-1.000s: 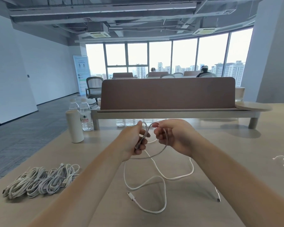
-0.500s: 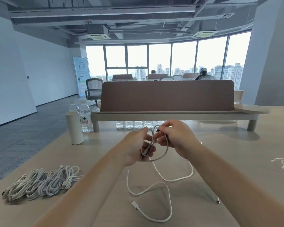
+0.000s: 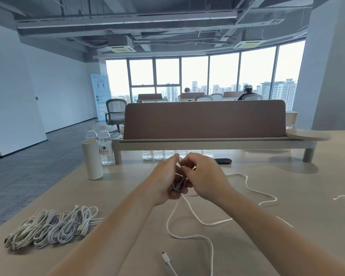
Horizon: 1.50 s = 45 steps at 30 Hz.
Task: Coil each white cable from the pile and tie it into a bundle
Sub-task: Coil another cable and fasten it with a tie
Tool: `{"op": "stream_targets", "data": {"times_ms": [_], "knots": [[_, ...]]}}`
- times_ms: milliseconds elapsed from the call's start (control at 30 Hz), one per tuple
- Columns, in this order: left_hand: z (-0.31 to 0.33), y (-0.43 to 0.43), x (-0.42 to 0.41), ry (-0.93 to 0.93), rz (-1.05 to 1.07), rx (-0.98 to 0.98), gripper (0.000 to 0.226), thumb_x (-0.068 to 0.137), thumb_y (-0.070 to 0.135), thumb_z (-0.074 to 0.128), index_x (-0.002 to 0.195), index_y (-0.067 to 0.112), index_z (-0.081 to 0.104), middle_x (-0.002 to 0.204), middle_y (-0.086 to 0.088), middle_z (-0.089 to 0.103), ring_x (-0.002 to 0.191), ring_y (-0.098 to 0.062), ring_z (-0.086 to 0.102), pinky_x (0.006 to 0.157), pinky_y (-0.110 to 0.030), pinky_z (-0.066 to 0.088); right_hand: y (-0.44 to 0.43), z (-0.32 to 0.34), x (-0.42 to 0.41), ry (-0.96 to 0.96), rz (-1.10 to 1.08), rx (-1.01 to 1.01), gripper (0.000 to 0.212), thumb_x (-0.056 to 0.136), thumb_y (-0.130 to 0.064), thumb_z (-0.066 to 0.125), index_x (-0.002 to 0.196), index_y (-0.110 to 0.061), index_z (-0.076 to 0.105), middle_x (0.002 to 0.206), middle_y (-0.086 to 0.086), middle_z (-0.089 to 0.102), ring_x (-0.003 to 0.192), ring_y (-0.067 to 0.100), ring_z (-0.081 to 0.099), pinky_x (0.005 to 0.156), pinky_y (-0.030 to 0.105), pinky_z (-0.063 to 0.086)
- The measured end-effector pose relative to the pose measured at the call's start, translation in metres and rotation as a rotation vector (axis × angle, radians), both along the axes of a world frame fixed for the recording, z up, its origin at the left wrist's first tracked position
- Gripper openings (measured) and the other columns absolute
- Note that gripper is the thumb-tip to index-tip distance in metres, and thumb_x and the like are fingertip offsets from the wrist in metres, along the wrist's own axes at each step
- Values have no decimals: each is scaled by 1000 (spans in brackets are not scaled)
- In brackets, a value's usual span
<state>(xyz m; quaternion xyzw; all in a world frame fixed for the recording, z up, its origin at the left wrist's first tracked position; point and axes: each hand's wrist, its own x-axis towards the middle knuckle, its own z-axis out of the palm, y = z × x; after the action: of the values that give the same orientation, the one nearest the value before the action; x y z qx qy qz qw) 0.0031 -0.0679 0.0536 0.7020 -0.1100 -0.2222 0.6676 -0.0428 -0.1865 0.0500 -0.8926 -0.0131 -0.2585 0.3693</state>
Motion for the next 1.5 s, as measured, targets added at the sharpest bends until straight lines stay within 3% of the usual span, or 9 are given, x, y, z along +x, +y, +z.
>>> {"op": "stream_targets", "data": {"times_ms": [267,433,567,733,900,1100,1167,1333,1500], "knots": [[-4,1,-1,-34,-10,-46,39,104,40,38,84,10,54,55,-10,54,49,-22,48,45,-23,24,0,9,-9,108,129,-81,28,90,-1,48,89,-15,71,66,-13,57,54,-1,53,54,12,36],[-4,0,-1,-121,42,-38,40,105,32,36,86,7,61,58,-13,55,53,-24,48,47,-23,26,-3,8,-7,110,157,109,8,84,-5,62,86,-9,69,66,6,72,59,19,68,65,35,55],[0,8,5,-156,100,-14,23,97,27,41,91,11,56,63,-14,56,50,-23,50,48,-21,31,-9,13,-11,229,259,292,13,85,-3,70,95,1,62,73,14,74,56,18,65,61,31,55],[0,15,11,-135,156,-111,46,107,36,35,94,3,65,71,-16,59,50,-22,50,47,-21,26,-22,10,-13,404,327,100,12,91,-15,66,90,-5,73,78,7,77,74,17,66,88,41,57],[-1,16,12,-104,170,-146,43,104,34,38,95,3,66,71,-15,61,65,-29,56,45,-19,34,-23,4,-9,297,281,143,24,98,-26,60,86,-11,75,66,4,60,63,18,51,66,34,44],[-1,11,9,-94,140,-111,25,97,21,44,98,3,62,72,-15,63,52,-26,57,52,-25,40,-8,0,-8,275,193,-59,26,99,-23,57,77,-16,69,58,-5,49,50,8,40,52,22,32],[-2,10,9,-84,143,-110,22,97,19,46,99,4,62,75,-15,64,52,-23,56,57,-28,44,-8,0,-5,278,189,-76,28,99,-23,57,78,-8,68,58,-3,50,47,8,39,51,23,33],[-1,15,17,-48,186,-179,52,109,43,34,108,0,65,76,-11,63,55,-19,56,50,-26,43,-12,-2,-9,397,237,-12,32,101,-29,55,81,-12,72,62,-4,66,53,10,55,61,24,46],[7,26,19,-8,183,-273,35,108,29,38,105,2,59,72,-11,60,60,-22,56,43,-23,41,-35,-6,-10,493,331,231,27,102,-21,54,94,-8,76,69,6,66,65,19,58,65,26,51]]}}
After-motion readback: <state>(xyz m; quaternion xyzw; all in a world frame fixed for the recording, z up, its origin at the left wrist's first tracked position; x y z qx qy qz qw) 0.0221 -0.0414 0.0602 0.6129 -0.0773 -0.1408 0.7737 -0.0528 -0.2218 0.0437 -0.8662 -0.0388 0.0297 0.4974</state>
